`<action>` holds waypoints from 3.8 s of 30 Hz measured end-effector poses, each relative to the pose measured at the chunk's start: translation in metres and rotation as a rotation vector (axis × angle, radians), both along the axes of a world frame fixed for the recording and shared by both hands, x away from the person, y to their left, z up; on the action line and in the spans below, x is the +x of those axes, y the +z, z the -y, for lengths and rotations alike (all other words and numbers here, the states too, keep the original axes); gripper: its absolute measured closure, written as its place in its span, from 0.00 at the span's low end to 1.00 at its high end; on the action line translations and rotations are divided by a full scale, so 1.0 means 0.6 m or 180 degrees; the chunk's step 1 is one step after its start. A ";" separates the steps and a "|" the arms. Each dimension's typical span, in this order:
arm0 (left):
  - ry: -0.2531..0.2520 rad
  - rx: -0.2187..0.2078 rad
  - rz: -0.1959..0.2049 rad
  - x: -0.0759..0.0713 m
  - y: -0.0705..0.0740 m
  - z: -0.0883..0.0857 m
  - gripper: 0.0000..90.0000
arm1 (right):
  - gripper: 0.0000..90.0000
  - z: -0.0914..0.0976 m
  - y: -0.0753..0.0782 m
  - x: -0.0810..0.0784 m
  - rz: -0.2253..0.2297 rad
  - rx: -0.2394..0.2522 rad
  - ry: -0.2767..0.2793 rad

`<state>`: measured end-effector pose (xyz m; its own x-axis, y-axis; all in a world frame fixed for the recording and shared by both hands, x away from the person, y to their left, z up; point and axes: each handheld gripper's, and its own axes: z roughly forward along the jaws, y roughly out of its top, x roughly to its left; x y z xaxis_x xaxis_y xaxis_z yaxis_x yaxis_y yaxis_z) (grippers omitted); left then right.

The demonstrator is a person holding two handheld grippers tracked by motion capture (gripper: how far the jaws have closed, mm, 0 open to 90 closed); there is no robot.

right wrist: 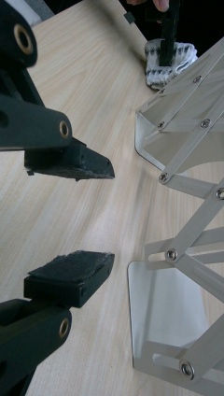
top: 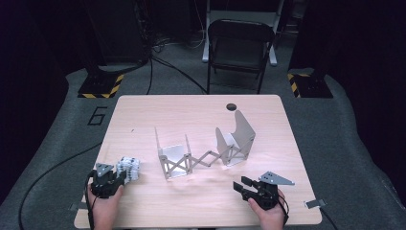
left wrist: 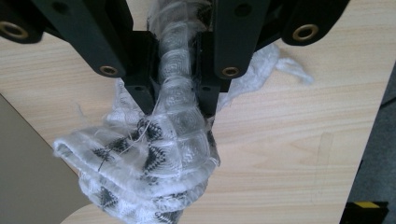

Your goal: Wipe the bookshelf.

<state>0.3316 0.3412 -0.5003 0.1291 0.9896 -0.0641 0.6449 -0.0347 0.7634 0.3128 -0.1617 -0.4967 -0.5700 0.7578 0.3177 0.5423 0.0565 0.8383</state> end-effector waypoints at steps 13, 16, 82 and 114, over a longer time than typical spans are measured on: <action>-0.0049 -0.0089 0.0063 -0.002 0.007 0.007 0.62 | 0.57 -0.001 -0.003 0.001 -0.0041 0.0010 -0.0019; -0.0031 -0.0124 0.0189 -0.004 0.013 0.010 0.53 | 0.56 -0.001 -0.003 0.001 -0.0040 0.0007 -0.0018; -0.1293 -0.0340 0.0495 -0.037 0.077 0.183 0.38 | 0.54 0.067 0.182 0.143 0.0434 -0.0314 -0.0384; -0.1010 -0.0313 0.0607 -0.008 0.075 0.185 0.69 | 0.86 0.043 0.191 0.216 0.0237 -0.0479 -0.0387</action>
<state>0.3265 0.2302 -0.4553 0.4469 0.8888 -0.1019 0.4598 -0.1305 0.8784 0.4424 -0.1873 -0.3823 -0.4892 0.8581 0.1560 0.4896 0.1221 0.8634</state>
